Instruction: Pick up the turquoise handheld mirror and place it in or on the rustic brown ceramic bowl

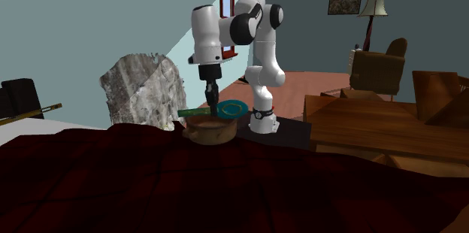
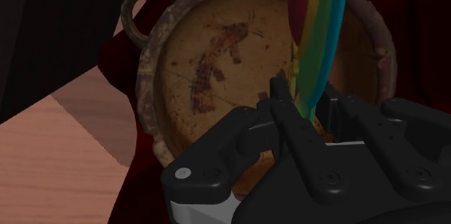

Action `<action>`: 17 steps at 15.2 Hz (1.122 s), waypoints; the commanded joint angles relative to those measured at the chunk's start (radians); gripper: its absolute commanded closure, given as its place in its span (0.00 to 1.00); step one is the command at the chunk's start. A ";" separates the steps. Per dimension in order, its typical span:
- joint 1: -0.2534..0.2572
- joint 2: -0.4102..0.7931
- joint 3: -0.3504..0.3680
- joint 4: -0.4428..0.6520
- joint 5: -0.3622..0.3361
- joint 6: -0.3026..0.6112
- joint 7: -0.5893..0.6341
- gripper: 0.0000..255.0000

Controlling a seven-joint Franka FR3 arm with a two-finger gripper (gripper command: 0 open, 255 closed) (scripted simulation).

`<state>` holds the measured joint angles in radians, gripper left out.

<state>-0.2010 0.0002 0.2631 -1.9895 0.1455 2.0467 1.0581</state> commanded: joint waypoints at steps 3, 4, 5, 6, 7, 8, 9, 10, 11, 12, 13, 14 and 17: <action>0.000 0.006 0.000 -0.008 0.000 -0.002 -0.003 0.00; -0.001 0.006 -0.001 -0.009 0.000 -0.003 -0.004 0.00; -0.001 0.006 0.000 -0.008 0.000 -0.003 -0.003 0.00; 0.001 0.007 0.001 -0.005 0.000 -0.005 0.000 0.00; -0.002 -0.004 -0.001 0.017 0.000 -0.037 -0.001 0.00; -0.004 -0.012 -0.004 0.040 0.001 -0.069 -0.002 0.00; -0.006 -0.020 -0.006 0.065 0.001 -0.102 -0.002 0.00; -0.008 -0.025 -0.008 0.086 0.001 -0.128 -0.002 0.00; -0.008 -0.025 -0.008 0.086 0.001 -0.128 -0.002 0.00; -0.008 -0.025 -0.008 0.086 0.001 -0.128 -0.002 0.00; -0.008 -0.025 -0.008 0.086 0.001 -0.128 -0.002 0.00; -0.008 -0.025 -0.008 0.086 0.001 -0.128 -0.002 0.00; -0.008 -0.025 -0.008 0.086 0.001 -0.128 -0.002 0.00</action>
<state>-0.2091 -0.0247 0.2550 -1.9038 0.1469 1.9193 1.0560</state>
